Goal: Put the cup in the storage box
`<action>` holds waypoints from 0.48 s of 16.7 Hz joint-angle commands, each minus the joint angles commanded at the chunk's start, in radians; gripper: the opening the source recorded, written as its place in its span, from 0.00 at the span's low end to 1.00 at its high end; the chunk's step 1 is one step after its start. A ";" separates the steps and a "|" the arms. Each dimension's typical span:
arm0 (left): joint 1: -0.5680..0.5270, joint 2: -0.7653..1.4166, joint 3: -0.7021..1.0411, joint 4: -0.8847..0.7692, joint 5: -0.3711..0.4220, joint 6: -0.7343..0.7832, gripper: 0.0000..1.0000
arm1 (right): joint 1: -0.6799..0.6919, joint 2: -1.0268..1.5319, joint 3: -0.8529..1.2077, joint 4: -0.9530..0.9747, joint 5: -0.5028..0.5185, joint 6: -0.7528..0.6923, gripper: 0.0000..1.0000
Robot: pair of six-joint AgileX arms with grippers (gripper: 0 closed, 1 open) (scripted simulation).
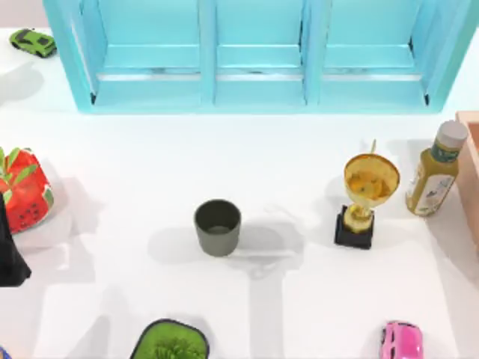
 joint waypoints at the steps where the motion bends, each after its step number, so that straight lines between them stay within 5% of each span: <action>1: 0.000 0.000 0.000 0.000 0.000 0.000 1.00 | 0.039 0.102 0.129 -0.065 0.009 0.032 1.00; 8: 0.000 0.000 0.000 0.000 0.000 0.000 1.00 | 0.274 0.816 0.864 -0.540 0.037 0.260 1.00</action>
